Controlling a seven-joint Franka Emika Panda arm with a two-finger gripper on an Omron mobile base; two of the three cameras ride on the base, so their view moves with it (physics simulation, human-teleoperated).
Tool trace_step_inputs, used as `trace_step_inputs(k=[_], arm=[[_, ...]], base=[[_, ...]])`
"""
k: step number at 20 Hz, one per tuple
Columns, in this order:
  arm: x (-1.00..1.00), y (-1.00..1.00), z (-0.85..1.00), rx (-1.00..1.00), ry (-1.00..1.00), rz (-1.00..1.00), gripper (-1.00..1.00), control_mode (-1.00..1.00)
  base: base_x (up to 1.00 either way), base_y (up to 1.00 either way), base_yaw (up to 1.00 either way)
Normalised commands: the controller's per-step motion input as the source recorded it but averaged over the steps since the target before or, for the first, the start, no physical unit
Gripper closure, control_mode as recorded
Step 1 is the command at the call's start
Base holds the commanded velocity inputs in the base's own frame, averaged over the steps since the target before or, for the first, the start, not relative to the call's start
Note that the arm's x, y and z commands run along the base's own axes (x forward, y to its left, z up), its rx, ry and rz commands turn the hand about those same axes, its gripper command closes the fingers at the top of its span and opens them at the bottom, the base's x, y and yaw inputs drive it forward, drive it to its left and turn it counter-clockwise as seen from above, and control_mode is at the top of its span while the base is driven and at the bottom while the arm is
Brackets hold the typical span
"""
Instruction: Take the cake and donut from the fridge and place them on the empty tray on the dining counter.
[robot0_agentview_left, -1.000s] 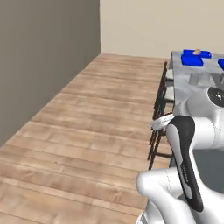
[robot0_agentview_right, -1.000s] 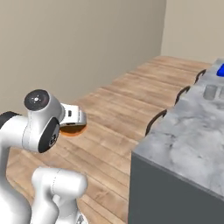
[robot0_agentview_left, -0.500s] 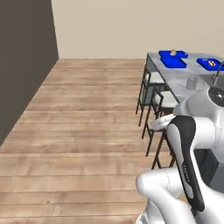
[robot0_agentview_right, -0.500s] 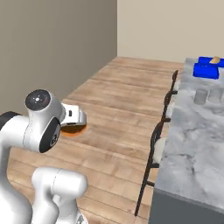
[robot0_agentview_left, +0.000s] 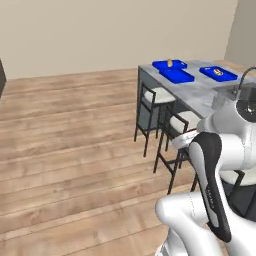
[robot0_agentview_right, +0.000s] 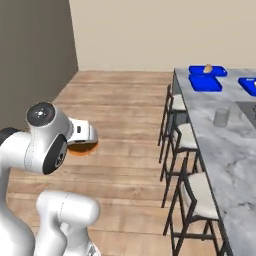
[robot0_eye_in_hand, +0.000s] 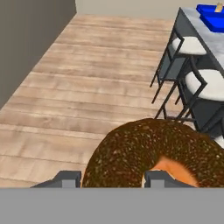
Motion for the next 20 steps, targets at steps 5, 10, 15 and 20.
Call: trace_step_inputs(k=[5,10,15,20], arm=[[0.0,0.0,0.0,0.0,0.0,0.0,1.0,1.0],[0.0,0.0,0.0,0.0,0.0,0.0,1.0,1.0],[0.0,0.0,0.0,0.0,0.0,0.0,1.0,1.0],[0.0,0.0,0.0,0.0,0.0,0.0,1.0,1.0]], base=[[1.0,0.63,-0.51],[1.0,0.69,-0.5],[1.0,0.74,-0.5],[1.0,0.77,-0.5]])
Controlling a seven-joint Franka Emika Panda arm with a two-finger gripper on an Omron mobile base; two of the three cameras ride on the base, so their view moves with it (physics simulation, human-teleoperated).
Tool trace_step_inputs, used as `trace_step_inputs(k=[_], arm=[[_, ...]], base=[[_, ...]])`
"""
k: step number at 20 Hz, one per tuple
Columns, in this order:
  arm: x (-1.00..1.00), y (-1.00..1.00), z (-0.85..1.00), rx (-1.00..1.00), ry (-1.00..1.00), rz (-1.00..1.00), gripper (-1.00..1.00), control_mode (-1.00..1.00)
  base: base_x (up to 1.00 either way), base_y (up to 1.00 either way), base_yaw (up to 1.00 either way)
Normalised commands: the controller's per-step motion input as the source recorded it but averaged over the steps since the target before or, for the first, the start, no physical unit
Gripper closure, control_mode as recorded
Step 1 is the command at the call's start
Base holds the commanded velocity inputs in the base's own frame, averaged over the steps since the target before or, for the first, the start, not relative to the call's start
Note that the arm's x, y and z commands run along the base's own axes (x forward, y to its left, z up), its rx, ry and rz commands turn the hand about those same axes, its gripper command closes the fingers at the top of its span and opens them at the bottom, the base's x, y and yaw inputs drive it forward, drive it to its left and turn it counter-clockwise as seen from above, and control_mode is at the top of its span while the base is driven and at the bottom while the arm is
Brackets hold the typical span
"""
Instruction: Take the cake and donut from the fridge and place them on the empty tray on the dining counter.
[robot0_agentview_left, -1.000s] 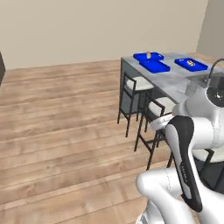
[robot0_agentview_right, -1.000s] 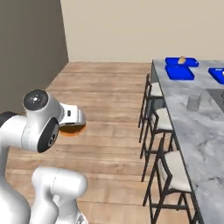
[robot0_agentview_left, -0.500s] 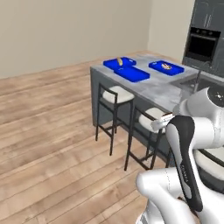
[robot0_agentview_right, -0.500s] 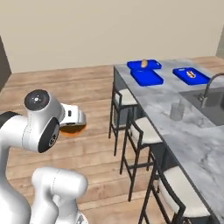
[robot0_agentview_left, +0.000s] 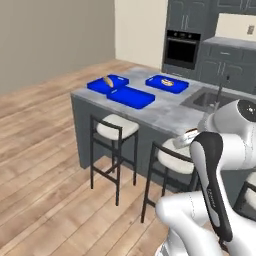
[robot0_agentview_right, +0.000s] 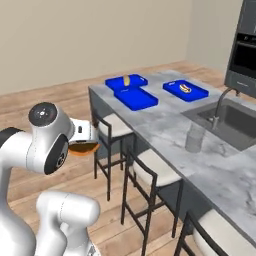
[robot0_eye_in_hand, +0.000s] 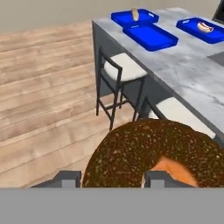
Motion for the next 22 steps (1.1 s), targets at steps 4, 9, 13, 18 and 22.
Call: trace_step_inputs(k=[4,9,13,18,22], arm=[[0.0,0.0,0.0,0.0,0.0,0.0,1.0,1.0],[0.0,0.0,0.0,0.0,0.0,0.0,1.0,1.0],[0.0,0.0,0.0,0.0,0.0,0.0,1.0,1.0],[0.0,0.0,0.0,0.0,0.0,0.0,1.0,1.0],[0.0,0.0,0.0,0.0,0.0,0.0,1.0,1.0]], base=[[1.0,0.8,-0.49],[1.0,0.84,-0.49],[1.0,0.86,-0.49],[1.0,0.9,-0.49],[0.96,0.92,-0.48]])
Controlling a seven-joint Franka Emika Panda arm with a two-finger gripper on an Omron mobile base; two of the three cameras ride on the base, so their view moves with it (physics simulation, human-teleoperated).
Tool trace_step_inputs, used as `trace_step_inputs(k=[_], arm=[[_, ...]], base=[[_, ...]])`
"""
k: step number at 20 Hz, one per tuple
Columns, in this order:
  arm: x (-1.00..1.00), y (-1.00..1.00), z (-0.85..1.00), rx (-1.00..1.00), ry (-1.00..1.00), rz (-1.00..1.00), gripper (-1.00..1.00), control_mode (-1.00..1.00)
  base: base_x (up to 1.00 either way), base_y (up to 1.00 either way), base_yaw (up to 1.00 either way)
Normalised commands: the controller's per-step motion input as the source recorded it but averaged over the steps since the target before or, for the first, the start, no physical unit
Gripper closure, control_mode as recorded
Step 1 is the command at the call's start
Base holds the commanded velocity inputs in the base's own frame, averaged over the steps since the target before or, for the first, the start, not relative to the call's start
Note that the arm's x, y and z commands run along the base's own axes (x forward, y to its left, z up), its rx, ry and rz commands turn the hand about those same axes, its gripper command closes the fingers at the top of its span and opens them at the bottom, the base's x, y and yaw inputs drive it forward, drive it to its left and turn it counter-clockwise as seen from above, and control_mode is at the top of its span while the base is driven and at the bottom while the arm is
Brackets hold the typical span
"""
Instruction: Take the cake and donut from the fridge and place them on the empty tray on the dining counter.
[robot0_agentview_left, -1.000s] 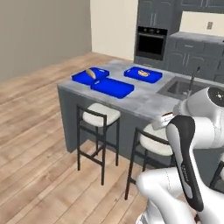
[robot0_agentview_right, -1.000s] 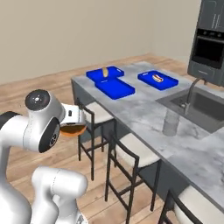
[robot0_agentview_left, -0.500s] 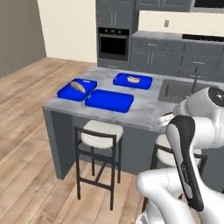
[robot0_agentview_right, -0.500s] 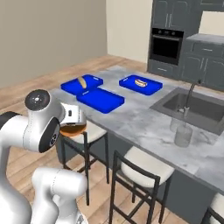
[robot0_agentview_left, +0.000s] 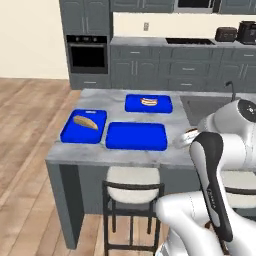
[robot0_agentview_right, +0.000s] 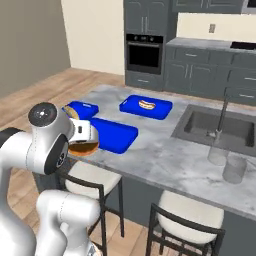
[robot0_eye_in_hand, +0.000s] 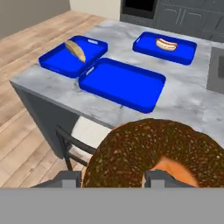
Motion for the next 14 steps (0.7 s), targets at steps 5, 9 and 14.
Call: trace_step_inputs(k=[5,9,14], arm=[[0.0,0.0,0.0,0.0,0.0,0.0,1.0,1.0],[0.0,0.0,0.0,0.0,0.0,0.0,1.0,1.0],[0.0,0.0,0.0,0.0,0.0,0.0,1.0,1.0]], base=[[0.94,0.93,-0.47],[0.89,0.87,-0.45],[0.78,0.75,-0.33]])
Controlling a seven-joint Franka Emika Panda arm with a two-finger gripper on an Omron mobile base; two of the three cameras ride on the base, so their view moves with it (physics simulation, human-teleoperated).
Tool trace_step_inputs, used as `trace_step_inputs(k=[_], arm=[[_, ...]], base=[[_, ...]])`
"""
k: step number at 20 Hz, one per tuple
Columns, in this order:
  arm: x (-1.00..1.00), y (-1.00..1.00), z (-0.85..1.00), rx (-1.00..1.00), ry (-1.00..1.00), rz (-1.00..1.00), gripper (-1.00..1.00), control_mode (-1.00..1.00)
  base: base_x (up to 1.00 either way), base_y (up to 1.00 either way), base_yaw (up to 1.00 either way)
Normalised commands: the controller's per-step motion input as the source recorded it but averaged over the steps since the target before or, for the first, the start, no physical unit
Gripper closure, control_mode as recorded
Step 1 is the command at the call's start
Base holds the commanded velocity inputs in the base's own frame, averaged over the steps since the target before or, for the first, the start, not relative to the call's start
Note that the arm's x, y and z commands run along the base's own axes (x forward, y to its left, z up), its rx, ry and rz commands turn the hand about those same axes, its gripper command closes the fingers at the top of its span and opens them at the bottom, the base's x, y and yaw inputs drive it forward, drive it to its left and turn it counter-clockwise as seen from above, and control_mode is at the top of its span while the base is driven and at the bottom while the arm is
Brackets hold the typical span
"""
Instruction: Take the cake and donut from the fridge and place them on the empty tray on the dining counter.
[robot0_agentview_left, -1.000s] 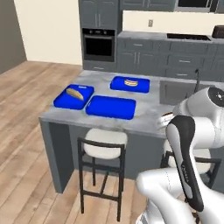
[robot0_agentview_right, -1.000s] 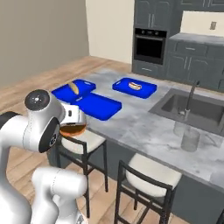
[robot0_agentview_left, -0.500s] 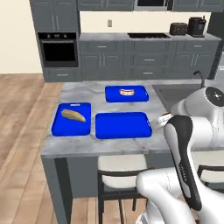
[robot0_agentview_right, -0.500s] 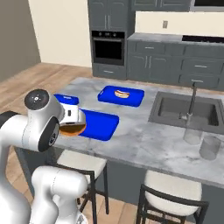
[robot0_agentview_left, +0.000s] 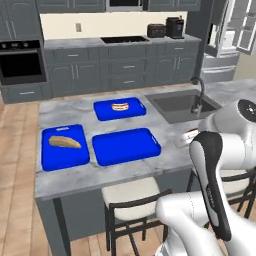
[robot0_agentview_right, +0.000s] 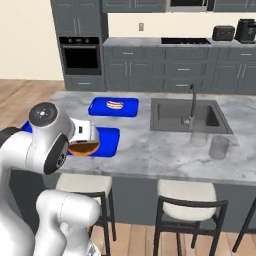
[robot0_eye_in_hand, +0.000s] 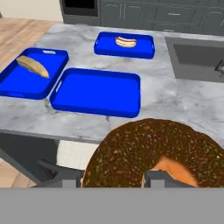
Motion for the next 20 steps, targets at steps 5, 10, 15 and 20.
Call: trace_step_inputs(k=[5,10,15,20], arm=[[0.0,0.0,0.0,0.0,0.0,0.0,1.0,1.0],[0.0,0.0,0.0,0.0,0.0,0.0,1.0,1.0],[0.0,0.0,0.0,0.0,0.0,0.0,1.0,1.0],[0.0,0.0,0.0,0.0,0.0,0.0,1.0,1.0]], base=[[0.62,0.47,0.02],[0.75,0.32,0.22],[0.92,0.32,0.36],[1.0,0.27,0.44]])
